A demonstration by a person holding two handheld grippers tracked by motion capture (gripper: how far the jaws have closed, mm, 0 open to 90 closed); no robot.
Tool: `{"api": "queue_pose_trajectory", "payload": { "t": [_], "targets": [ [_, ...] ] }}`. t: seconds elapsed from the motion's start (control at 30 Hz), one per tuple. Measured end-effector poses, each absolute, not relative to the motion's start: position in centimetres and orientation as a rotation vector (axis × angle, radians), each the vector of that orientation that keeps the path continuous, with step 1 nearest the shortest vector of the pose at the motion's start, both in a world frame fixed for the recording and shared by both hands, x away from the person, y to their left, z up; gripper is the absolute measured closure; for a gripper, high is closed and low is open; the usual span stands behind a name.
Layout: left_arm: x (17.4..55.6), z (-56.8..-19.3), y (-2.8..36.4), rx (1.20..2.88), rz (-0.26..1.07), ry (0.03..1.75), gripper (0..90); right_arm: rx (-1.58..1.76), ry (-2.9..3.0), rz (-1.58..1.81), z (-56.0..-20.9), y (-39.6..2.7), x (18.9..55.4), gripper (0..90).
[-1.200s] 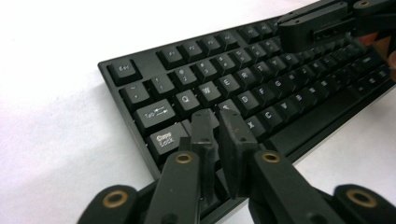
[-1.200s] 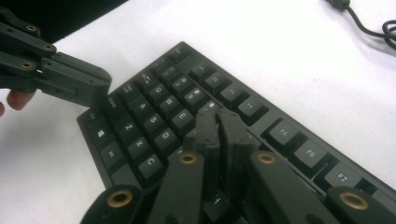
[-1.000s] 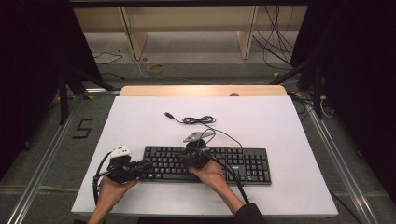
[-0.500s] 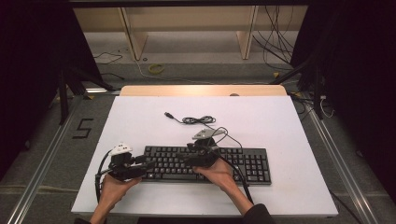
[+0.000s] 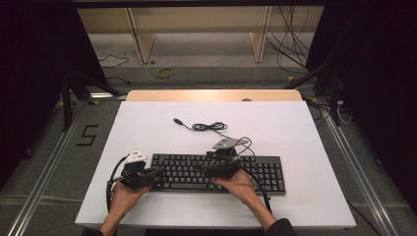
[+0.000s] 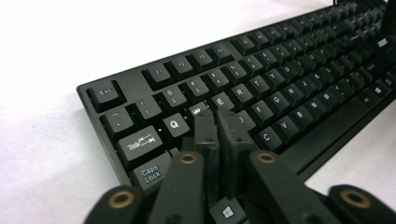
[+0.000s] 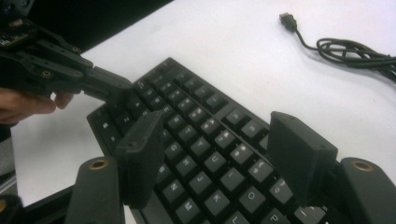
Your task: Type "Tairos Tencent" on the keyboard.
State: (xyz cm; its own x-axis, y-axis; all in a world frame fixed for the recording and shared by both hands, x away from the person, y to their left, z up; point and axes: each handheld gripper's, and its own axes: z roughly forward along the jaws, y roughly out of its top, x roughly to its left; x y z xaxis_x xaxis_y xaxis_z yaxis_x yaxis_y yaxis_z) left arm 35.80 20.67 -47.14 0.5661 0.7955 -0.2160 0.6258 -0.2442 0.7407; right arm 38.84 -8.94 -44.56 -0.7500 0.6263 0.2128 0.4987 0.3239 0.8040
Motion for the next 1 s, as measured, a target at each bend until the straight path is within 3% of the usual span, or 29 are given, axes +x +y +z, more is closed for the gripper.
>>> {"api": "queue_pose_trajectory", "payload": {
  "t": [0.57,1.0],
  "targets": [
    [36.3,-48.1,20.3,2.022,0.238,1.164,89.5,1.058,2.458,1.349,-45.2,-8.9,39.0,38.4],
    [36.2,-47.5,20.5,1.972,0.255,1.174,89.3,1.063,2.452,1.347,-45.1,-9.0,39.1,40.7]
  ]
}}
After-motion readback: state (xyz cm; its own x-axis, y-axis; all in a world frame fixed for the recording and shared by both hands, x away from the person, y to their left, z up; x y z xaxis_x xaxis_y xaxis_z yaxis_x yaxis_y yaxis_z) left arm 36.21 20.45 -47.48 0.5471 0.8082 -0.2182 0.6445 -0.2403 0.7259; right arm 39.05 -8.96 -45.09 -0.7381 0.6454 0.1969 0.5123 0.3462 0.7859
